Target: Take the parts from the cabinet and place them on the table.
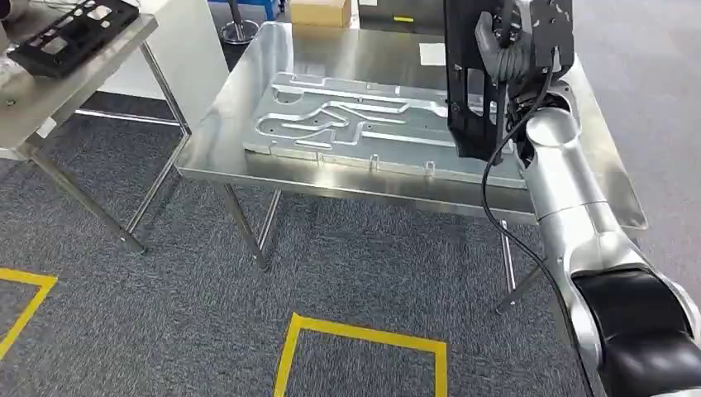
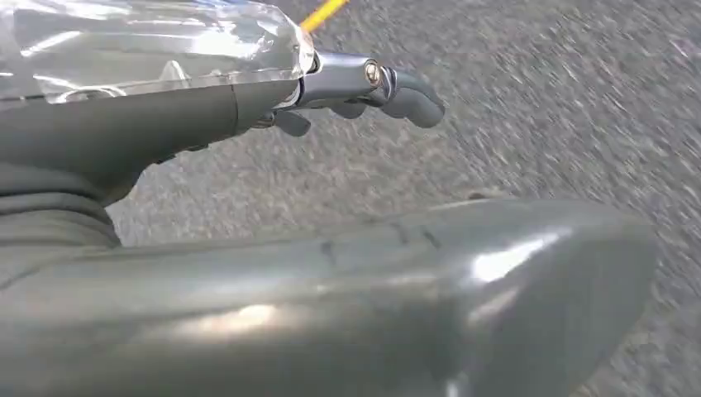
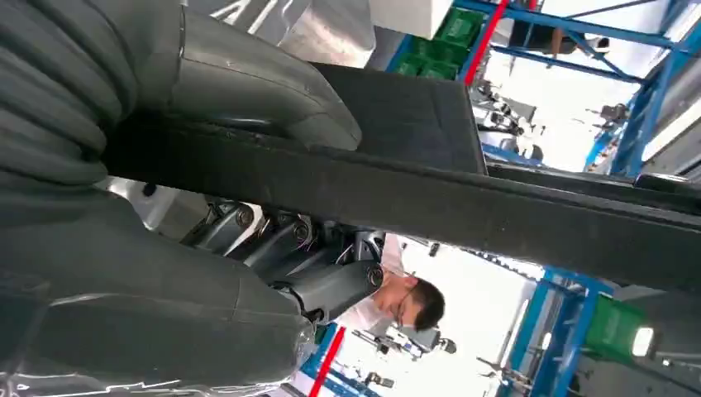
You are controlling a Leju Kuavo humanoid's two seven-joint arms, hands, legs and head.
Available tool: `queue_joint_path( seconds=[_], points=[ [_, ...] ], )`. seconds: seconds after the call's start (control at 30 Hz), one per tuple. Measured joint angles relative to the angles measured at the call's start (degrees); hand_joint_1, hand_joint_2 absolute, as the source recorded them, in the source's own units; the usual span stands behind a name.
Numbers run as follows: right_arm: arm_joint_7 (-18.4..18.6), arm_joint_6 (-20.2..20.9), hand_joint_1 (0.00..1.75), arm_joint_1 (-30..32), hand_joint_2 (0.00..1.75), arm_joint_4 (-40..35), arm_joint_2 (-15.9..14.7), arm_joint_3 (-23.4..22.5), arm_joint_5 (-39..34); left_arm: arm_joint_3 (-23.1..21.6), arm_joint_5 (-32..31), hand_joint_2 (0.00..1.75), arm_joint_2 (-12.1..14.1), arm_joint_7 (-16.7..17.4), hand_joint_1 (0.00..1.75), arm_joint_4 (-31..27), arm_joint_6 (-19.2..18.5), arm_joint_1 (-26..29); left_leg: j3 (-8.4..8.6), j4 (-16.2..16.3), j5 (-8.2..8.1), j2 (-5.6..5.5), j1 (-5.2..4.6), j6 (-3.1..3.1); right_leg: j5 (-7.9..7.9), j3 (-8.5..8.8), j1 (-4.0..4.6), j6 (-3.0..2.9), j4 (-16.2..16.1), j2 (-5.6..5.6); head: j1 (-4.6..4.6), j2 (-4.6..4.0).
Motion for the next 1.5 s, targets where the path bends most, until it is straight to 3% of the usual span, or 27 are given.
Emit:
queue_joint_path(
  seconds=[0.07, 0.1, 0.2, 0.23, 0.3, 0.37, 0.4, 0.43, 0.47, 0.5, 0.53, 0.57, 0.6, 0.67, 0.7, 0.73, 0.77, 0.83, 0.87, 0.9, 0.97, 1.0, 1.03, 1.07, 1.1, 1.2, 1.5],
  points=[
    [0.5, -0.2, 1.75, 0.3, 1.75, 0.2, 0.1, 0.2, -0.2, 0.1, 0.6, 0.00, -0.1, -0.2, 0.00, 0.0, 0.1, -0.2, 0.88, 1.7, -1.38, -0.18, -0.34, 0.72, -1.47, 1.11, 0.14, 1.06, -1.4, 0.33, 0.02, 0.00],
    [0.6, -0.3, 1.75, 0.1, 1.75, -0.2, -0.1, 0.2, -0.2, 0.1, 1.0, 0.00, -0.1, -0.2, 0.00, 0.0, 0.1, -0.4, 1.10, 1.2, -2.18, -0.27, -0.31, 1.29, -0.92, 1.64, -0.15, 1.58, -0.9, 0.22, 0.04, 0.00],
    [0.3, -0.3, 1.75, -0.4, 1.75, -0.9, -0.6, 0.4, -0.4, 0.1, 1.5, 0.00, -0.2, -0.5, 0.00, 0.0, 0.1, -1.0, 3.73, -0.1, -3.76, -0.31, -0.07, 2.48, 5.53, -6.50, -0.41, 2.18, 12.0, -0.17, 0.04, 0.00],
    [0.4, -0.3, 1.75, -0.3, 1.75, -0.9, -0.7, 0.4, -0.5, 0.1, 1.4, 0.00, -0.2, -0.5, 0.00, 0.0, 0.1, -1.0, 4.77, -0.5, -4.39, -0.46, -0.06, 2.61, 5.00, -9.27, -0.37, 2.20, 15.2, -0.19, 0.04, 0.00],
    [0.5, -0.4, 1.75, 0.5, 1.75, -0.7, -1.0, 0.5, -0.5, 0.2, 1.5, 0.00, -0.2, -0.6, 0.00, 0.0, 0.1, -0.9, 7.51, -1.2, -6.12, -0.88, -0.07, 2.63, -0.71, -14.18, -0.38, 2.27, 18.2, -0.19, 0.04, 0.00],
    [0.5, -0.4, 1.75, 1.1, 1.75, -0.4, -1.0, 0.5, -0.5, 0.3, 1.5, 0.00, -0.2, -0.6, 0.00, 0.0, 0.1, -0.7, 10.52, -1.7, -8.14, -1.23, -0.09, 2.56, -6.78, -17.35, -0.41, 2.40, 16.5, -0.24, 0.07, 0.00],
    [0.5, -0.4, 1.75, 1.2, 1.75, -0.3, -1.0, 0.5, -0.5, 0.3, 1.5, 0.00, -0.2, -0.6, 0.00, 0.0, 0.1, -0.6, 11.90, -1.8, -9.15, -1.31, -0.15, 2.54, -7.23, -18.19, -0.40, 2.25, 14.3, -0.28, 0.07, 0.00],
    [0.5, -0.4, 1.75, 1.2, 1.75, -0.3, -1.1, 0.5, -0.5, 0.3, 1.5, 0.00, -0.2, -0.6, 0.00, 0.0, 0.1, -0.6, 13.02, -1.8, -9.99, -1.36, -0.21, 2.53, -5.57, -18.63, -0.38, 2.12, 11.8, -0.34, 0.04, 0.00],
    [0.5, -0.4, 1.75, 1.4, 1.75, -0.2, -1.2, 0.6, -0.5, 0.3, 1.5, 0.00, -0.2, -0.6, 0.00, 0.0, 0.1, -0.6, 14.69, -1.9, -11.38, -1.43, -0.33, 2.44, 0.69, -18.93, -0.31, 1.76, 7.3, -0.55, 0.07, 0.00],
    [0.5, -0.4, 1.75, 1.7, 1.75, 0.1, -1.4, 0.6, -0.5, 0.4, 1.5, 0.00, -0.4, -0.6, 0.00, 0.0, 0.1, -0.4, 15.87, -1.9, -12.58, -1.57, -0.36, 2.22, 12.00, -19.08, -0.02, 1.26, 2.4, -1.07, 0.09, 0.00],
    [0.5, -0.4, 1.75, 1.9, 1.75, 0.3, -1.7, 0.7, -0.5, 0.4, 1.5, 0.00, -0.3, -0.6, 0.00, 0.0, 0.1, -0.4, 16.85, -1.3, -13.88, -1.92, -0.61, 1.76, 15.57, -19.54, 0.57, 0.97, 0.1, -1.10, 0.07, 0.00],
    [0.7, -0.3, 1.75, 1.9, 1.75, 0.2, -1.7, 0.7, -0.5, 0.4, 1.5, 0.00, -0.3, -0.5, 0.00, 0.0, 0.1, -0.5, 17.53, -1.4, -15.27, -1.85, -0.91, 1.48, 16.29, -18.83, 0.63, 0.47, 0.9, -0.77, 0.02, 0.00],
    [0.6, -0.4, 1.75, 1.8, 1.75, -0.1, -1.9, 0.8, -0.5, 0.4, 1.6, 0.00, -0.3, -0.5, 0.00, 0.0, 0.1, -0.6, 19.10, -1.4, -15.29, -1.69, -0.98, 1.24, 15.19, -18.36, 0.49, 0.01, 1.2, -0.61, 0.09, 0.00],
    [0.6, -0.4, 1.75, 0.8, 1.75, -0.5, -1.9, 0.8, -0.5, 0.4, 2.0, 0.00, -0.3, -0.6, 0.00, 0.0, 0.1, -1.0, 16.55, 3.6, -12.95, -1.39, -1.00, 0.64, 14.10, -16.69, 0.08, -0.70, 0.9, -0.47, -0.15, 0.00],
    [0.5, -0.5, 1.75, 0.4, 1.75, -0.7, -1.9, 0.8, -0.5, 0.4, 2.2, 0.00, -0.3, -0.7, 0.00, 0.0, 0.1, -1.2, 13.99, 8.2, -11.08, -1.10, -0.76, 0.28, 13.24, -15.79, 0.17, -1.14, 0.9, -0.46, -0.06, 0.00],
    [0.8, -0.5, 1.75, 0.2, 1.75, -0.8, -1.9, 0.8, -0.5, 0.4, 2.5, 0.00, -0.3, -0.7, 0.00, 0.0, 0.1, -1.3, 11.10, 12.5, -10.60, -0.87, -0.76, 0.03, 12.51, -14.84, 0.18, -1.50, 0.9, -0.47, -0.13, 0.00],
    [1.1, -0.6, 1.75, 0.2, 1.75, -0.8, -1.9, 0.8, -0.5, 0.4, 2.7, 0.00, -0.3, -0.9, 0.00, 0.0, 0.1, -1.3, 8.42, 15.5, -12.15, -0.79, -0.70, -0.13, 11.78, -13.92, 0.25, -1.61, 0.9, -0.47, -0.13, 0.00],
    [2.3, -0.7, 1.75, 0.1, 1.75, -0.7, -1.9, 0.9, 0.3, 0.4, 3.2, 0.00, -0.3, -1.4, 0.00, 0.0, -0.3, -1.2, 4.54, 17.2, -18.47, -0.66, -0.57, -0.41, 10.26, -11.94, 0.28, -1.83, 0.9, -0.29, -0.13, 0.00],
    [3.0, -0.8, 1.75, 0.0, 1.75, -0.5, -1.9, 1.2, 1.2, 0.4, 3.3, 0.00, -0.2, -1.6, 0.00, 0.0, -0.7, -1.1, 3.33, 15.7, -17.95, -0.58, -0.36, -0.70, 9.22, -10.84, 0.27, -1.87, 0.9, -0.07, -0.11, 0.00],
    [3.3, -0.9, 1.75, -0.2, 1.75, -0.1, -1.9, 1.7, 1.8, 0.4, 3.3, 0.00, -0.1, -1.8, 0.00, 0.0, -1.0, -1.0, 2.99, 12.7, -14.53, -0.50, -0.19, -0.92, 8.36, -9.83, 0.25, -1.87, 0.9, 0.00, -0.11, 0.00],
    [3.4, -0.9, 1.75, -0.3, 1.75, 0.8, -1.9, 2.6, 2.4, 0.4, 3.3, 0.00, 0.2, -2.0, 0.00, 0.0, -1.2, -1.0, 3.50, 3.5, -3.86, -0.34, 0.12, -1.18, 6.56, -7.89, 0.19, -1.68, 1.0, 0.04, -0.13, 0.00],
    [3.4, -0.9, 1.75, -0.2, 1.75, 1.2, -1.9, 3.0, 2.6, 0.4, 3.3, 0.00, 0.2, -2.0, 0.00, 0.0, -1.2, -0.9, 3.53, 1.5, -1.65, -0.36, 0.09, -1.19, 5.74, -7.21, 0.19, -1.42, 1.1, 0.00, -0.11, 0.00],
    [3.3, -1.1, 1.75, -0.4, 1.75, 1.8, -1.9, 3.4, 2.7, 0.4, 3.4, 0.00, 0.2, -2.1, 0.00, 0.0, -1.4, -0.7, 3.23, 2.3, -0.98, -0.41, -0.16, -1.18, 5.60, -7.55, 0.60, -1.20, 1.3, 0.21, -0.18, 0.00],
    [3.3, -1.6, 1.75, -0.4, 1.75, 2.3, -1.9, 3.9, 3.5, 0.4, 3.4, 0.00, 0.2, -2.2, 0.00, 0.0, -1.5, -0.7, 3.50, 1.8, -1.93, -0.33, -0.11, -0.39, 5.83, -8.04, 0.62, -0.59, 1.3, 0.29, -0.09, 0.00],
    [3.4, -1.9, 1.75, -0.4, 1.75, 2.6, -1.9, 4.2, 4.1, 0.4, 3.4, 0.00, 0.4, -2.1, 0.00, 0.0, -1.7, -0.8, 3.53, 1.1, -2.41, -0.40, -0.36, -0.07, 5.41, -8.15, 0.53, -0.22, 1.2, 0.15, -0.02, 0.00],
    [3.9, -0.5, 1.75, -1.3, 1.75, 4.2, -1.7, 6.4, 8.2, 0.3, 3.8, 0.00, 0.5, -2.1, 0.00, 0.0, -2.2, -0.9, 3.71, 0.6, -3.73, -0.48, -0.42, 0.13, 5.01, -8.22, 0.55, 0.09, 1.1, -0.11, 0.00, 0.00],
    [6.8, 10.4, 1.75, -2.4, 1.75, 14.2, 5.7, 22.6, 24.1, 0.1, 4.5, 0.00, 0.6, -2.5, 0.00, 0.0, -4.0, -1.3, 4.33, 0.2, -4.65, -0.48, -0.37, 0.53, 4.60, -7.80, 0.65, 0.02, 1.0, -0.28, -0.04, 0.00]
  ],
)
